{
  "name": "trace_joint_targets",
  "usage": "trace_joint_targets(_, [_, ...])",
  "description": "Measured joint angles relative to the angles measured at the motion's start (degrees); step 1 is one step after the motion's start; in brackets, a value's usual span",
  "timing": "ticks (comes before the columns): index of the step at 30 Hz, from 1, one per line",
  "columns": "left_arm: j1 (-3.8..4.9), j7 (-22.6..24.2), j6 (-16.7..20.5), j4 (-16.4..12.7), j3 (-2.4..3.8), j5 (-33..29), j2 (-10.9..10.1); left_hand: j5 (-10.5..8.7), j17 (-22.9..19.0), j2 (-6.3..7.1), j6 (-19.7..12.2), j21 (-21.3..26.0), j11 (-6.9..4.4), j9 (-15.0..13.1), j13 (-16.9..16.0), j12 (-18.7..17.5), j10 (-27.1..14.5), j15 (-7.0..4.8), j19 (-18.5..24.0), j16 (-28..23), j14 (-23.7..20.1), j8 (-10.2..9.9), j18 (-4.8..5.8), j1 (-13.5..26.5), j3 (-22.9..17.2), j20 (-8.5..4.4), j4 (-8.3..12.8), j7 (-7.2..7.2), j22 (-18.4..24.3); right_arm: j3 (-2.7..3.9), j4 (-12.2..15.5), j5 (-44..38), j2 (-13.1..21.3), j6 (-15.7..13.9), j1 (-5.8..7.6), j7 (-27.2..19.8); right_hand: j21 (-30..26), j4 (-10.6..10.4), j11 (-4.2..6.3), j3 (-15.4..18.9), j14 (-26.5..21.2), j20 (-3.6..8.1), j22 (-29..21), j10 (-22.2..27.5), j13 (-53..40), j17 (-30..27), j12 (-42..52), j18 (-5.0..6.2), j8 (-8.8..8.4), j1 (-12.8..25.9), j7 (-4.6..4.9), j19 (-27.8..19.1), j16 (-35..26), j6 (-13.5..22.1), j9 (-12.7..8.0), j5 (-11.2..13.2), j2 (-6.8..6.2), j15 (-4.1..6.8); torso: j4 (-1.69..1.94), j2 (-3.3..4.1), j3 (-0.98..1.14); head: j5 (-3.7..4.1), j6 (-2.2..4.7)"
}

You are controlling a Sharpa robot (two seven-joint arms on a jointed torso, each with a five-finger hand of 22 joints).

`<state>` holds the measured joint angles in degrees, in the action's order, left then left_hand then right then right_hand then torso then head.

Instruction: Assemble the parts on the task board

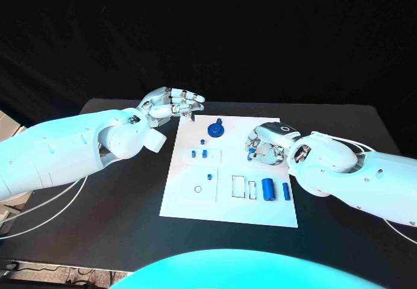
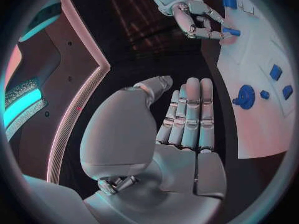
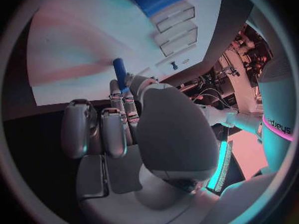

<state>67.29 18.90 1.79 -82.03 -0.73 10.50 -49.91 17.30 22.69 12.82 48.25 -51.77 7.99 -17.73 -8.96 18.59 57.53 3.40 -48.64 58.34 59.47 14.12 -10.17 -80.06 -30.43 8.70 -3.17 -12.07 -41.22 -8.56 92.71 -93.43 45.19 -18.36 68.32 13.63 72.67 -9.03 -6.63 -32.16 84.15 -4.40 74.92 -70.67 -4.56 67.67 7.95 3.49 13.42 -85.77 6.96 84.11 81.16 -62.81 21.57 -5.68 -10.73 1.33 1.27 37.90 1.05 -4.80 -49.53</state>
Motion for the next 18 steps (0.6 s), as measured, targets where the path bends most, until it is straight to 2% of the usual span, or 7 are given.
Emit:
trace_joint_targets(11, [0.0,-0.01,0.03,0.29,0.0,0.01,0.17,0.0,0.0,0.0,0.0,0.02,0.0,0.0,0.01,0.0,0.0,0.0,0.0,0.0,0.0,0.0,0.0,0.0,0.0,0.0,0.0,0.0,0.0,0.89,7.29,-0.63,2.45,-3.34,2.05,0.04,0.74,0.03,0.0,-0.03,-0.14,0.0,-0.01,0.0,-0.04,0.22,-0.21,0.0,0.22,0.45,0.0,0.0,0.22,0.0,0.11,0.01,-0.3,0.13,-0.07,0.01,-0.01,-0.08,0.13])
trace_joint_targets(14, [0.0,-0.01,0.04,0.3,0.0,0.02,0.25,0.0,0.0,0.0,0.0,0.02,0.0,0.0,0.01,0.0,0.0,0.0,0.0,0.0,0.0,0.0,0.0,0.0,0.0,0.0,0.0,0.0,0.0,0.93,8.39,-0.6,1.86,-4.12,2.05,-0.12,0.88,0.15,0.0,-0.14,-0.16,0.0,-0.01,0.0,-0.31,0.23,-0.21,0.0,0.32,0.76,0.0,0.0,0.22,0.0,0.15,0.02,-0.31,0.15,-0.07,0.03,0.0,-0.05,0.17])
trace_joint_targets(15, [0.0,-0.01,0.04,0.3,0.0,0.02,0.27,0.0,0.0,0.0,0.0,0.02,0.0,0.0,0.01,0.0,0.0,0.0,0.0,0.0,0.0,0.0,0.0,0.0,0.0,0.0,0.0,0.0,0.0,1.0,8.65,-0.55,1.3,-4.4,1.9,-0.2,0.88,0.91,0.0,-0.91,-0.16,0.0,-0.01,0.0,-0.31,0.23,-0.24,0.0,0.33,1.04,0.0,0.0,0.22,0.01,0.24,0.03,-0.47,0.15,-0.07,0.04,0.01,-0.05,0.19])
trace_joint_targets(18, [-0.01,0.02,0.04,0.32,0.0,0.02,0.35,0.0,0.0,0.0,0.0,0.02,0.0,0.0,0.01,0.0,0.0,0.0,0.0,0.0,0.0,0.0,0.0,0.0,0.0,0.0,0.0,0.0,0.0,1.03,8.98,-0.46,-0.5,-5.02,1.04,-0.53,0.88,1.19,0.01,-1.19,-0.16,0.0,-0.01,0.01,-0.31,0.23,-0.44,0.0,0.33,1.13,0.0,0.0,0.22,0.0,0.36,0.06,-0.53,0.15,-0.14,0.07,0.0,-0.08,0.2])
